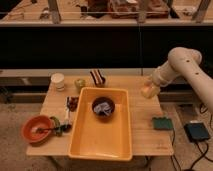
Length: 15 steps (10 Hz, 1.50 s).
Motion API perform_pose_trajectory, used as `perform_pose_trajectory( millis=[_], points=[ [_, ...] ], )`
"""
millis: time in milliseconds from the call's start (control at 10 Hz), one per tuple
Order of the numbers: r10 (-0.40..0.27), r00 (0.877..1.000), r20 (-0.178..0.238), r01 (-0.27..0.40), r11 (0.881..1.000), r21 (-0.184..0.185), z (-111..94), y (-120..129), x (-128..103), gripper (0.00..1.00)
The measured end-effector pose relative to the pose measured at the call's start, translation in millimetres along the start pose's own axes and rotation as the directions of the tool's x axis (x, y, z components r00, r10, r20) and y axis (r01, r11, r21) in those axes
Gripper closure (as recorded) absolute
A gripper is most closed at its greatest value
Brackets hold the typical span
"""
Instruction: Place apple in tray
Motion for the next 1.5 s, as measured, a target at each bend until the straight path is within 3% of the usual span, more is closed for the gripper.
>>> perform_pose_trajectory(
  millis=[200,400,600,900,1100,1200,1400,1500],
  points=[
    [-0.018,1.0,0.013,0.017,0.999,0.028,-24.5,2.8,-26.9,1.0],
    [-0.036,0.997,0.061,0.034,0.999,0.023,-27.3,16.8,-60.4,1.0],
    [-0.071,0.987,0.143,0.074,0.997,-0.015,-20.2,46.7,-112.4,1.0],
    [-0.136,0.96,0.243,0.158,0.985,-0.071,-11.8,94.3,-179.0,1.0],
    [-0.173,0.94,0.293,0.217,0.969,-0.122,4.2,124.7,-214.3,1.0],
    [-0.203,0.924,0.325,0.263,0.953,-0.151,19.8,147.4,-227.0,1.0],
    [-0.265,0.892,0.366,0.347,0.92,-0.182,51.1,183.6,-230.6,0.99],
    [-0.317,0.867,0.385,0.414,0.888,-0.199,72.1,209.7,-226.1,0.93]
  ],
)
